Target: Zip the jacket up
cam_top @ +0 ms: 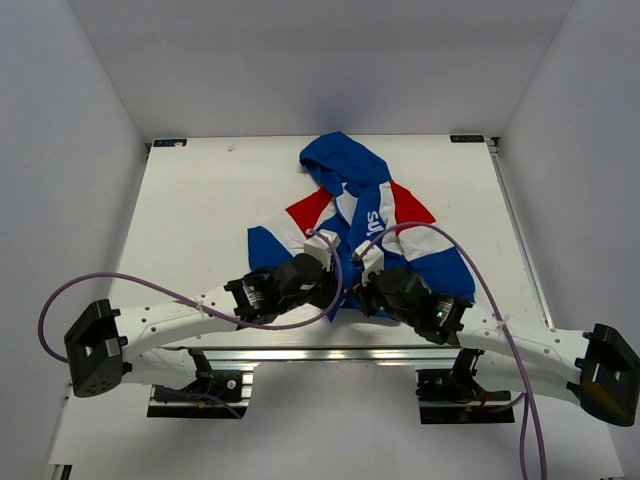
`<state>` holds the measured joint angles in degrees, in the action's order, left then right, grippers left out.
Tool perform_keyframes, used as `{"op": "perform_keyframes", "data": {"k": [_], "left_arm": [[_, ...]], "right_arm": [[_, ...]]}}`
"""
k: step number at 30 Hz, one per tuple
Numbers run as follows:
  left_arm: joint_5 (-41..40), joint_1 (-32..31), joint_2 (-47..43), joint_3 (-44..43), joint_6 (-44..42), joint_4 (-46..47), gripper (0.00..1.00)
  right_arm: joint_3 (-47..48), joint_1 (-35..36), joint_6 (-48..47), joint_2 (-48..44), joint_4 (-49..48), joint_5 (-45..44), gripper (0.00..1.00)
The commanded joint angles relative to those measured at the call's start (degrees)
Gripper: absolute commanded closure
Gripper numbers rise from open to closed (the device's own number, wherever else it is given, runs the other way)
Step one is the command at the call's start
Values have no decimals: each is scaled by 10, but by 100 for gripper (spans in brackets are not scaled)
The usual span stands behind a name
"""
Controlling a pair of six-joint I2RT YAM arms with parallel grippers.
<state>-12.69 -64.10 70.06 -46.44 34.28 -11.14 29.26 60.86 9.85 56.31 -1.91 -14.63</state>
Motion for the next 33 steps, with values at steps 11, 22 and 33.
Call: {"op": "perform_keyframes", "data": {"k": [11,22,33], "left_arm": [[64,0,17,-43,-38,-86,100],[79,0,24,-53,-63,-160,100],[61,0,13,-82,-109,-144,71]], "right_arm": [[71,-5,-32,-12,41,-124,100],[134,-5,-28,-8,156,-197,100],[174,-5,-26,5,261,10,100]]}}
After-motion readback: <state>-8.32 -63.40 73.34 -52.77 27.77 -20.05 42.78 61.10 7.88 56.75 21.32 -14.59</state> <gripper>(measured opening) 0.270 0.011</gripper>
